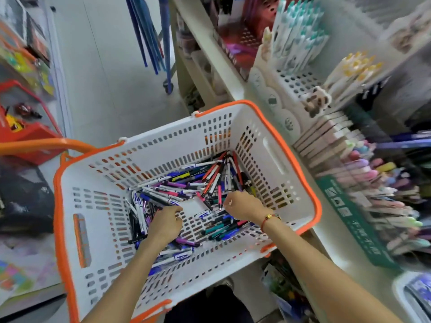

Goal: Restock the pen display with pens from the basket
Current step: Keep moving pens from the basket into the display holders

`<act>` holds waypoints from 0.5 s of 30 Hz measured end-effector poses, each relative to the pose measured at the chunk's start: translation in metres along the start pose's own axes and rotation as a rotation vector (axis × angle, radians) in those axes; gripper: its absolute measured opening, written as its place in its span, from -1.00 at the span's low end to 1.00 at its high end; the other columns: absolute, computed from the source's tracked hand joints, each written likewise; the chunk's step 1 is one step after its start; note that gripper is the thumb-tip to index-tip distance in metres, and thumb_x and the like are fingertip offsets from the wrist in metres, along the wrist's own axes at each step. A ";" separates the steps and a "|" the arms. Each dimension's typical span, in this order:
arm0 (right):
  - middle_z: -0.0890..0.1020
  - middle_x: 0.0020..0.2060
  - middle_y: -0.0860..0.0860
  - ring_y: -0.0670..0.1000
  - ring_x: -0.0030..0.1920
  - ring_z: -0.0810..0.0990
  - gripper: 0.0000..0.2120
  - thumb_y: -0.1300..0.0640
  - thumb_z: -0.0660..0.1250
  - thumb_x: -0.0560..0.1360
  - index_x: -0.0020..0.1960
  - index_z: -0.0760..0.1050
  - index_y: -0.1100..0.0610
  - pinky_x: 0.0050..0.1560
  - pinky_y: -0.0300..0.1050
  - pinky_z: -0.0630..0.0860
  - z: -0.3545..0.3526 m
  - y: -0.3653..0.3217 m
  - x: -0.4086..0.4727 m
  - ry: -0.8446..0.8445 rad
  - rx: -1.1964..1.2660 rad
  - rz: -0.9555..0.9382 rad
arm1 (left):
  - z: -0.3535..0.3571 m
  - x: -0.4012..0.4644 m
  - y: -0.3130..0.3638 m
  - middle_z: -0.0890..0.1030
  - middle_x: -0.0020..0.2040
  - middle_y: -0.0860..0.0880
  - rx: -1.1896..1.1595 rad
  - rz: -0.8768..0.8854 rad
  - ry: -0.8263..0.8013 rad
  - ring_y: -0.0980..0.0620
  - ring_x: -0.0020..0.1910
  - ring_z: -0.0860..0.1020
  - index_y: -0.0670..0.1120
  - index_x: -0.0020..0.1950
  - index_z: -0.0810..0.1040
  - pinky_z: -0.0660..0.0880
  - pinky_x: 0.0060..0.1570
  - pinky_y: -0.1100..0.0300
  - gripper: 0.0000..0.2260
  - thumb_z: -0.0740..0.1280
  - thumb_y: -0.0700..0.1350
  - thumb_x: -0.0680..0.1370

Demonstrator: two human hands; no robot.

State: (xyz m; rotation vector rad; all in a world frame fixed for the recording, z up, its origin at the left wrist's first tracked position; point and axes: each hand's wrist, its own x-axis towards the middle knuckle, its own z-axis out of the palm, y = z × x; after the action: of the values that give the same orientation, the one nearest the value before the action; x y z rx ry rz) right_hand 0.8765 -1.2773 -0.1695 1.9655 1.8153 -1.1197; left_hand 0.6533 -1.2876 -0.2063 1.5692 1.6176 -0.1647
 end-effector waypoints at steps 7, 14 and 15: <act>0.58 0.14 0.14 0.17 0.12 0.57 -0.77 0.23 0.25 0.57 0.21 0.50 0.19 0.08 0.03 0.53 0.024 0.001 0.037 -0.153 -0.346 -0.068 | 0.013 0.010 -0.049 -0.08 0.60 -0.09 0.496 0.067 -0.330 -0.14 0.55 0.08 0.07 0.57 0.11 0.33 0.37 -0.02 -0.37 0.28 -0.20 0.57; 0.61 0.16 0.08 0.11 0.14 0.57 -0.66 0.01 0.32 0.57 0.30 0.50 0.10 0.00 -0.08 0.50 0.064 -0.040 0.054 -0.272 -0.324 -0.435 | 0.022 0.006 -0.069 0.09 0.56 -0.05 0.613 0.056 -0.041 -0.05 0.52 0.14 -0.08 0.57 0.05 0.08 0.47 0.03 -0.13 0.50 0.05 0.43; 0.59 0.20 0.10 0.13 0.17 0.55 -0.61 -0.01 0.32 0.57 0.34 0.47 0.12 0.07 -0.04 0.52 0.071 -0.049 0.057 -0.303 -0.292 -0.464 | 0.024 0.004 -0.073 0.11 0.55 -0.04 0.616 0.033 0.018 -0.05 0.53 0.11 -0.07 0.56 0.07 0.01 0.50 0.01 -0.11 0.50 0.12 0.41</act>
State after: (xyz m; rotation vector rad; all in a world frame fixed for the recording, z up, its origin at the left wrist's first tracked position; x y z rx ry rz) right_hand 0.8009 -1.2709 -0.2401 1.1749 2.1662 -1.1172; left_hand 0.6013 -1.3137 -0.2570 2.0528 1.6394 -0.6850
